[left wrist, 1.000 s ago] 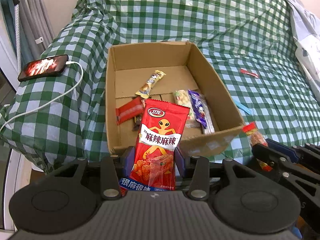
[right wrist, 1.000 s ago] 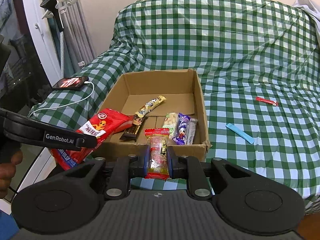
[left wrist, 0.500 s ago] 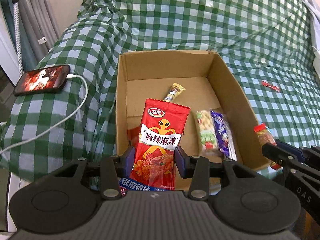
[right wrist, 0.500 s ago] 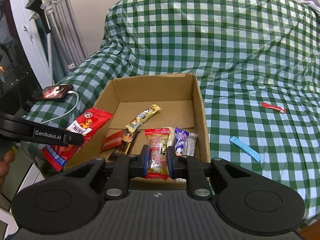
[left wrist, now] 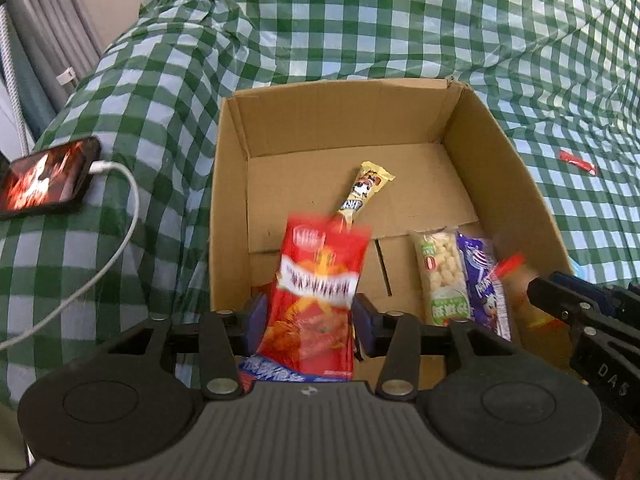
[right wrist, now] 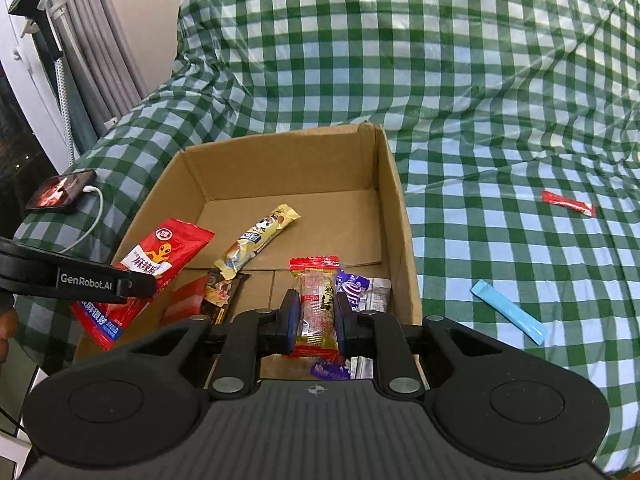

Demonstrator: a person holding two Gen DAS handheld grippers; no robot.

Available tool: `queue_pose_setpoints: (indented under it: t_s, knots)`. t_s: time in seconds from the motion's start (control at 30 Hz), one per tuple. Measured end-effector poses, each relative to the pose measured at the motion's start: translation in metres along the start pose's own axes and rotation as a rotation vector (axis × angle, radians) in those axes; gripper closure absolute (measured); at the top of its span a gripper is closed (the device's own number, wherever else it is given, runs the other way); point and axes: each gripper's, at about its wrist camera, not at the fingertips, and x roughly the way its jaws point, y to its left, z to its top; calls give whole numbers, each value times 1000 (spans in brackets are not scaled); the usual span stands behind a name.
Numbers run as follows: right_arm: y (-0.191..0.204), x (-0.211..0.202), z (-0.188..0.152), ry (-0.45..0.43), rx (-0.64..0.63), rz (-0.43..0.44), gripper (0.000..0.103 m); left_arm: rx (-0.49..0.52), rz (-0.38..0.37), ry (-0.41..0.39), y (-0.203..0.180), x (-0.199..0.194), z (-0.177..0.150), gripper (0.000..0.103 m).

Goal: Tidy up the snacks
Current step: 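Open both tools to drop the packet and candy into the box, then move both tools away from the box toward the blue and red sticks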

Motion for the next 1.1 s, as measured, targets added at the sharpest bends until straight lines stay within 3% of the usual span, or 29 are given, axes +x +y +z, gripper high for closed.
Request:
queue_pose_setpoints:
  t_s: [0.07,0.1,0.13,0.3,0.4,0.57,0.7,0.93,1.1]
  knots:
    - [-5,5,4,6,33,1,60,18,11,-1,-2,4,5,0]
    - [-8,6,5,5,56,-12,36,14,16,-15,-2,3,5,0]
    - [-10,5,6,-6,77,-32,21,14,12,-23,-1,2,6,0]
    - [-27,-2,-2,-15,127,-88,12,14,2,16,0,5,-1,0]
    - [-36,-2,-16,30,158,-121,10,-3,-1,30,4,1,-9,0]
    - [-29,3,-38,130,192,-38,10,-10,10,34,7,-12,-18,0]
    - [-6,-1,-41,122,136,-72,8,-9,31,13,11,-28,-27,0]
    - [18,-16,-50,148,126,-37,8,-36,51,-3,17,-52,-40,0]
    - [14,-39,-46,102,141,-32,8,-43,54,-27,13,-73,-49,0]
